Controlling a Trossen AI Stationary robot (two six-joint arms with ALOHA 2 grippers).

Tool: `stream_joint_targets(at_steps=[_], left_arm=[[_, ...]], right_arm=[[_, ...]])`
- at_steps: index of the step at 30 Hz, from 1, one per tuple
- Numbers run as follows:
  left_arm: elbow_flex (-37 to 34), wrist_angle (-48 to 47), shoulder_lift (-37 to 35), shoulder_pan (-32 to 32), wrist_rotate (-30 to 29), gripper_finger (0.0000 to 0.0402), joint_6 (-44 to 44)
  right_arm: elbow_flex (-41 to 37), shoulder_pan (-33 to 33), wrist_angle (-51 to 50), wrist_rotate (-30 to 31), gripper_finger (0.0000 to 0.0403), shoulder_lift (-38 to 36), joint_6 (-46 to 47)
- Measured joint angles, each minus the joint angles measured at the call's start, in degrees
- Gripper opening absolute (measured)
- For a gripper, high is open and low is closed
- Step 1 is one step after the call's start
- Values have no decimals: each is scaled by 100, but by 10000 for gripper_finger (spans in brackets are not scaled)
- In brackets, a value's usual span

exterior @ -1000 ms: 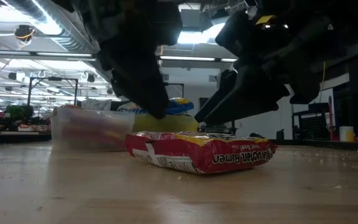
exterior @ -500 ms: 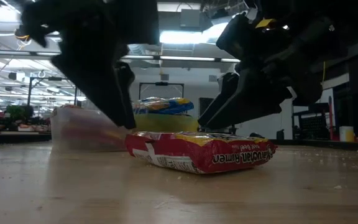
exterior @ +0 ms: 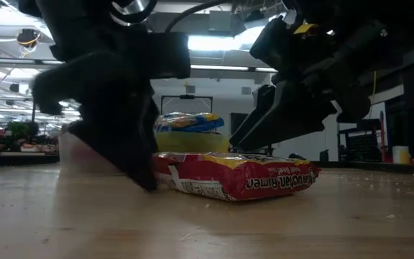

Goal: Sort Maruchan noodles
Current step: Put the bottom red noodle pack into the transparent bin

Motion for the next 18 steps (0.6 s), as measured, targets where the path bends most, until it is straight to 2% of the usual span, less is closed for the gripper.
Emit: stream_joint_targets(at_steps=[11, 14, 18], left_arm=[[0, 197, 76, 12, -206, 273, 121], [0, 192, 76, 32, -333, 250, 124], [0, 190, 78, 32, -631, 195, 125]], right_arm=[[0, 0, 11, -2, 207, 0, -4], [0, 0, 13, -4, 207, 0, -4], [0, 0, 12, -4, 207, 0, -4]])
